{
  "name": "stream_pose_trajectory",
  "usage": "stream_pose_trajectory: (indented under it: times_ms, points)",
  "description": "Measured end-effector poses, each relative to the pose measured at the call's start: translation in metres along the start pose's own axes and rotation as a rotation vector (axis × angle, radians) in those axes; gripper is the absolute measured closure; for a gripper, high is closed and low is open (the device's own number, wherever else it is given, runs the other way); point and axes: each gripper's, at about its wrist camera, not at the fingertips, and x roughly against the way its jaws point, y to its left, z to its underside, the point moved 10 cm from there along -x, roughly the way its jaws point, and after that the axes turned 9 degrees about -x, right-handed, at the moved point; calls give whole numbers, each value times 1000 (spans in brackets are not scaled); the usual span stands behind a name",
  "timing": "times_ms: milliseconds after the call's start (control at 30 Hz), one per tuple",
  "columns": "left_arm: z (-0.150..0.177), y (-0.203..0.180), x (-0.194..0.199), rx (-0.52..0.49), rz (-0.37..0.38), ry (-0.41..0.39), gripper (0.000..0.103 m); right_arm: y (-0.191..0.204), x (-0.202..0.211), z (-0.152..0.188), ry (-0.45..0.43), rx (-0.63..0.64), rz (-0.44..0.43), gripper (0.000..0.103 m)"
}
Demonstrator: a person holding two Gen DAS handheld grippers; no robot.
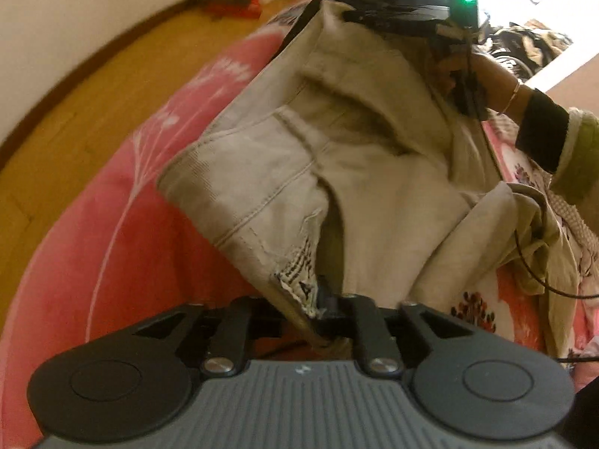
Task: Fold clothes
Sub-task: 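Lay the khaki trousers flat on the bed and open both grippers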
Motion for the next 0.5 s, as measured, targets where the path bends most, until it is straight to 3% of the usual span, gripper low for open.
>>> stream_pose_trajectory:
  times_ms: [67, 133, 167, 300, 400, 467, 500]
  points:
    - [-3, 5, 9, 2, -13, -3, 63, -12, 4, 0, 14, -62, -15, 83]
    - [-6, 9, 18, 3, -26, -5, 52, -25, 22, -10, 2, -150, -28, 49]
    - [-8, 11, 23, 4, -32, -7, 51, -31, 37, -18, -20, -189, -21, 43]
    - [-17, 23, 41, -8, -62, -21, 51, -21, 110, -30, -141, -294, -125, 41]
    - [-28, 39, 46, -48, -112, -54, 51, 32, 131, -12, -61, -271, -344, 41]
    - [-37, 39, 38, -103, -108, -61, 51, 85, 134, 11, 20, -197, -490, 42]
    - [-40, 39, 35, -135, -108, -61, 51, 109, 129, 24, 56, -135, -519, 42]
